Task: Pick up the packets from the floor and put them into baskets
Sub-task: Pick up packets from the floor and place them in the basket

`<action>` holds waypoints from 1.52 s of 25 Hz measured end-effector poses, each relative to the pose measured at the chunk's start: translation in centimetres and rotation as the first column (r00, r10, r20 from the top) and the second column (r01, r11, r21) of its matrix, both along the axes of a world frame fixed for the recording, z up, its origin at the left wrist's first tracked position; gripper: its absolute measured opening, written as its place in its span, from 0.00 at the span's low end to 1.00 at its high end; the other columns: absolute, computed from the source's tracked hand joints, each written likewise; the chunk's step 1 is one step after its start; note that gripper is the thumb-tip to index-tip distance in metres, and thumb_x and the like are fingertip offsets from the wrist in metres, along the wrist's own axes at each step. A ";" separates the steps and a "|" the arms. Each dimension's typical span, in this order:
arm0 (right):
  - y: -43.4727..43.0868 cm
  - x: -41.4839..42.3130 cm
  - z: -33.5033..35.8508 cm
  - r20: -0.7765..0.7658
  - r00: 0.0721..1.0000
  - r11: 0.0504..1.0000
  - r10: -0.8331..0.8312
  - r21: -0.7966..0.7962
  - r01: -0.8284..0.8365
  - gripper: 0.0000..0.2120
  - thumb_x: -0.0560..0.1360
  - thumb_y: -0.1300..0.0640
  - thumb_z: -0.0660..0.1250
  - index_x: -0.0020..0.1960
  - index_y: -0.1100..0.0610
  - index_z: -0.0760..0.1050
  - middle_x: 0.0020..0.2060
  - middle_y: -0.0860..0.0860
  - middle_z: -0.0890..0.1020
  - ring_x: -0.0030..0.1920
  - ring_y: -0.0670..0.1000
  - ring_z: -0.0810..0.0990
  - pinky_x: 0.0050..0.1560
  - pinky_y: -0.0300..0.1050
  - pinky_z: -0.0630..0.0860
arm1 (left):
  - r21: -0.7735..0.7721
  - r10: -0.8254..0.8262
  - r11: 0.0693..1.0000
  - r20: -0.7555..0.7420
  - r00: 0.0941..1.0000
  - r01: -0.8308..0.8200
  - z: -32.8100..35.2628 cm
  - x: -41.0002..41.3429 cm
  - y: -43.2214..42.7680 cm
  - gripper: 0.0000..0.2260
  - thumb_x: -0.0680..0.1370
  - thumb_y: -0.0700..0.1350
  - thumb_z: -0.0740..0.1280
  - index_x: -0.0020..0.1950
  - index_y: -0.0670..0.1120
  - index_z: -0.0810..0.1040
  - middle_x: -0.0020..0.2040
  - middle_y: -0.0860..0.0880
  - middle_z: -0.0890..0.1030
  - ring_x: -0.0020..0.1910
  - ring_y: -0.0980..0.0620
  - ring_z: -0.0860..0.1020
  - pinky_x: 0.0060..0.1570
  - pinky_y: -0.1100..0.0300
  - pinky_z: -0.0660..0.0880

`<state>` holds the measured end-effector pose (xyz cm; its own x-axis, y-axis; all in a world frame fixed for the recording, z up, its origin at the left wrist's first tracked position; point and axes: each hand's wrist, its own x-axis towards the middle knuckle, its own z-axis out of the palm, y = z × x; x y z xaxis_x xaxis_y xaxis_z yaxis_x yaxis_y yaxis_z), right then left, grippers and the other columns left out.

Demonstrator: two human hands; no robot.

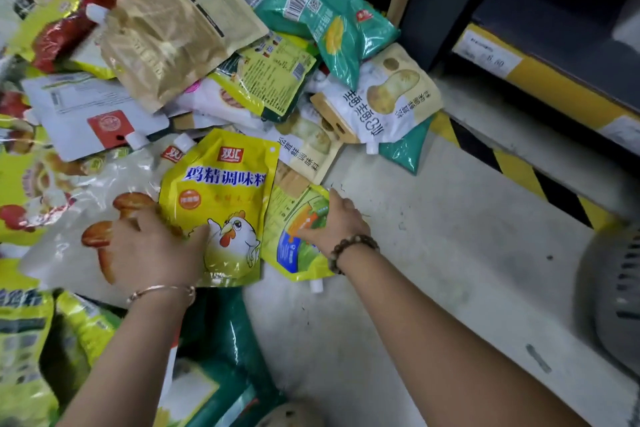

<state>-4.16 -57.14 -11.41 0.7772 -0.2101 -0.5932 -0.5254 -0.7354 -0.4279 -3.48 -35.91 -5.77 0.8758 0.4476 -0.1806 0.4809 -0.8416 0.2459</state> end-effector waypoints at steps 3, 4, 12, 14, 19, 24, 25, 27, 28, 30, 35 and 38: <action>0.6 0.9 -1.3 0.011 1.000 0.992 -0.016 -0.127 0.017 0.52 0.59 0.35 0.74 0.73 0.53 0.53 0.70 0.54 0.63 0.68 0.56 0.64 0.64 0.54 0.63 | -0.001 -0.062 0.998 0.097 0.993 0.062 -0.5 -0.4 -1.0 0.41 0.64 0.55 0.77 0.69 0.36 0.66 0.62 0.31 0.70 0.61 0.33 0.69 0.58 0.42 0.65; 0.7 1.4 -1.4 -0.012 1.000 0.987 -0.024 -0.158 0.021 0.53 0.57 0.33 0.74 0.73 0.53 0.54 0.69 0.54 0.64 0.68 0.56 0.64 0.64 0.54 0.63 | -0.020 -0.055 0.998 0.118 0.992 0.057 -0.6 -0.3 -1.2 0.44 0.62 0.56 0.77 0.70 0.37 0.64 0.62 0.31 0.70 0.62 0.34 0.68 0.59 0.42 0.64; 0.4 1.5 -0.6 -0.275 0.954 0.993 -0.118 -0.006 0.121 0.33 0.60 0.37 0.76 0.55 0.56 0.72 0.53 0.53 0.81 0.49 0.52 0.79 0.54 0.48 0.77 | -0.198 0.108 0.975 0.003 0.994 -0.106 -2.9 1.6 -1.7 0.24 0.63 0.54 0.77 0.49 0.41 0.74 0.49 0.37 0.80 0.49 0.38 0.78 0.48 0.49 0.73; 0.3 0.8 -0.3 -0.284 0.953 0.992 -0.108 0.024 0.120 0.32 0.64 0.40 0.75 0.58 0.60 0.73 0.50 0.55 0.81 0.48 0.53 0.79 0.50 0.45 0.77 | -0.270 0.111 0.957 0.007 0.994 -0.105 -2.8 1.8 -1.2 0.18 0.65 0.52 0.76 0.42 0.44 0.71 0.46 0.37 0.80 0.44 0.39 0.78 0.41 0.54 0.70; -1.5 -1.3 1.0 -0.252 0.956 0.986 -0.148 0.042 0.164 0.30 0.68 0.43 0.73 0.61 0.62 0.73 0.57 0.56 0.79 0.53 0.54 0.79 0.52 0.44 0.75 | -0.311 0.071 0.948 0.011 0.997 -0.064 -2.9 0.4 -2.3 0.16 0.69 0.52 0.74 0.40 0.43 0.71 0.38 0.41 0.74 0.42 0.39 0.76 0.38 0.55 0.66; -4.1 -4.5 2.0 -0.140 0.941 0.937 -0.309 0.125 0.326 0.23 0.66 0.46 0.75 0.56 0.57 0.77 0.55 0.55 0.80 0.55 0.55 0.79 0.52 0.42 0.74 | -0.301 0.026 0.954 0.085 0.996 0.000 -2.3 -0.8 -3.0 0.16 0.71 0.52 0.72 0.44 0.41 0.74 0.41 0.38 0.78 0.42 0.39 0.76 0.40 0.52 0.69; -4.8 -5.2 2.2 -0.102 0.933 0.924 -0.345 0.139 0.357 0.21 0.66 0.46 0.75 0.54 0.56 0.79 0.54 0.55 0.82 0.54 0.55 0.80 0.51 0.42 0.74 | -0.318 0.040 0.948 0.108 0.993 -0.004 -2.1 -1.0 -3.1 0.15 0.71 0.52 0.73 0.44 0.42 0.74 0.41 0.38 0.78 0.40 0.40 0.75 0.39 0.52 0.69; -6.2 -6.5 2.8 -0.008 0.908 0.895 -0.419 0.164 0.415 0.20 0.66 0.46 0.75 0.53 0.56 0.81 0.51 0.54 0.83 0.52 0.54 0.81 0.50 0.42 0.75 | -0.378 0.093 0.925 0.152 0.984 -0.029 -1.1 -1.0 -3.9 0.14 0.70 0.52 0.73 0.41 0.44 0.74 0.40 0.40 0.78 0.38 0.42 0.73 0.39 0.53 0.68; -6.9 -7.0 3.3 0.052 0.889 0.879 -0.456 0.181 0.440 0.18 0.65 0.47 0.75 0.52 0.55 0.81 0.49 0.54 0.83 0.51 0.54 0.81 0.49 0.42 0.75 | -0.418 0.121 0.907 0.168 0.978 -0.040 -0.5 -1.0 -4.4 0.13 0.69 0.52 0.73 0.41 0.45 0.74 0.39 0.41 0.77 0.38 0.43 0.72 0.39 0.54 0.67; -8.2 -7.8 4.6 0.175 0.821 0.830 -0.544 0.253 0.497 0.14 0.65 0.51 0.76 0.48 0.54 0.82 0.46 0.53 0.84 0.49 0.54 0.82 0.48 0.43 0.76 | -0.504 0.159 0.863 0.190 0.969 -0.042 1.0 -0.8 -5.7 0.12 0.69 0.50 0.74 0.42 0.45 0.76 0.39 0.43 0.76 0.38 0.45 0.72 0.40 0.55 0.66; -10.6 -8.1 10.2 0.387 0.670 0.770 -0.634 0.399 0.498 0.09 0.65 0.53 0.77 0.34 0.46 0.76 0.32 0.39 0.80 0.41 0.47 0.81 0.41 0.39 0.75 | -0.698 0.202 0.715 0.243 0.949 0.026 6.7 -0.6 -9.0 0.08 0.70 0.45 0.73 0.45 0.45 0.77 0.41 0.43 0.77 0.41 0.46 0.75 0.44 0.56 0.68; -12.0 -8.6 14.1 0.487 0.586 0.762 -0.648 0.436 0.479 0.10 0.65 0.53 0.77 0.38 0.46 0.76 0.37 0.41 0.81 0.41 0.46 0.81 0.43 0.41 0.76 | -0.749 0.212 0.658 0.289 0.934 0.082 11.6 -0.7 -10.6 0.10 0.71 0.44 0.73 0.51 0.43 0.79 0.41 0.46 0.77 0.37 0.50 0.73 0.40 0.59 0.66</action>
